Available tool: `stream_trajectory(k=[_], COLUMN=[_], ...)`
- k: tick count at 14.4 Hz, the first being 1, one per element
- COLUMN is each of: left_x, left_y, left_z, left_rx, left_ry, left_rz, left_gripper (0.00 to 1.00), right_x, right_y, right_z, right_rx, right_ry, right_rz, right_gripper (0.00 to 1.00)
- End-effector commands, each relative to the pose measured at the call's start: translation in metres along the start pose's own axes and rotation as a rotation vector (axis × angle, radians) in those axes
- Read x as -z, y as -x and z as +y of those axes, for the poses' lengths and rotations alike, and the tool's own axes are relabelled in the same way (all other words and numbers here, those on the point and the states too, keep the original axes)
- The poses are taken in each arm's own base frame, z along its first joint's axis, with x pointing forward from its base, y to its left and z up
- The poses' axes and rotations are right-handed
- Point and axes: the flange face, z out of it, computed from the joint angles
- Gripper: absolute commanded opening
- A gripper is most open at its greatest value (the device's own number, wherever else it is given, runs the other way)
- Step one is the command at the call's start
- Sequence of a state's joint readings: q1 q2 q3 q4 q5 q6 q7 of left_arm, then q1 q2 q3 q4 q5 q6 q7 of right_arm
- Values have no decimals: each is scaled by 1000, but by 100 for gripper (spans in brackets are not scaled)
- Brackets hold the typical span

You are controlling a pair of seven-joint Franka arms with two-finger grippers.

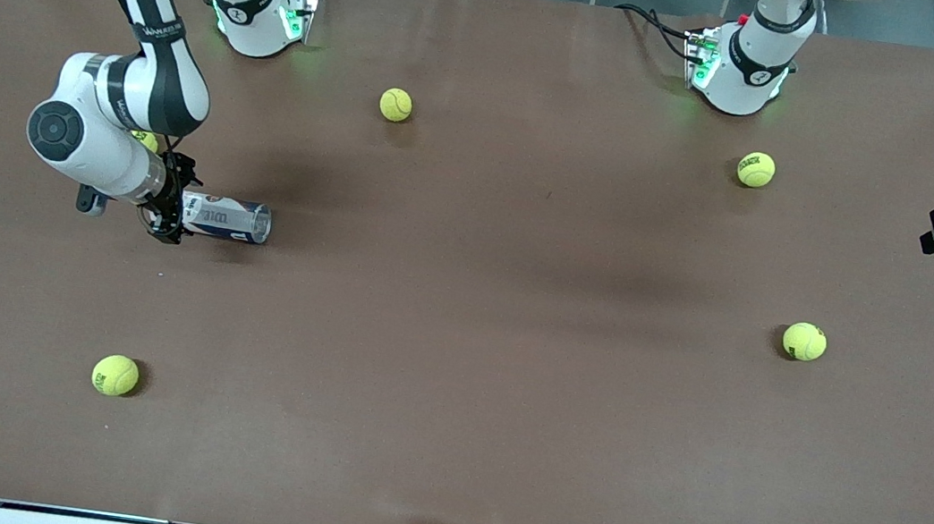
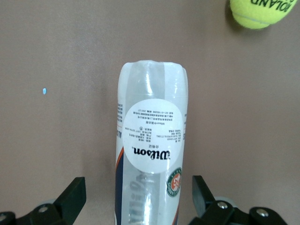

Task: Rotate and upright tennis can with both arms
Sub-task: 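Reach the right gripper down over the lying white Wilson can, then close the right gripper around the can's body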

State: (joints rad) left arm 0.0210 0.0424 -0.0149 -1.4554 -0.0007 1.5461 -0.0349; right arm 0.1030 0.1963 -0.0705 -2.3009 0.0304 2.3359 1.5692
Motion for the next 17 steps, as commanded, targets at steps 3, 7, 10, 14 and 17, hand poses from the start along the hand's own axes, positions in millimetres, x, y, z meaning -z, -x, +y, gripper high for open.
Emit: stream_trajectory(k=[3,7,10,14,17], left_x=[5,5,6,6,5], left_y=[2,2,2,2,2], left_z=[-2,-2,-2,-2,-2], left_rx=[-15,-15,-15,-15,-15], left_ry=[5,4,5,5,4], left_rz=[2,2,4,4,2], left_gripper=[100,100,100,100,100], right_x=[-30,-50,-62,-64,-59], right_y=[-1,-3,-1,2,4], right_z=[-1,-2,-3,-1,-1], right_rx=[-19,6,14,19,23], right_ry=[-1,19,22,42,74], right_rz=[6,31,36,36,37], right_gripper=[100,100,94,63,62])
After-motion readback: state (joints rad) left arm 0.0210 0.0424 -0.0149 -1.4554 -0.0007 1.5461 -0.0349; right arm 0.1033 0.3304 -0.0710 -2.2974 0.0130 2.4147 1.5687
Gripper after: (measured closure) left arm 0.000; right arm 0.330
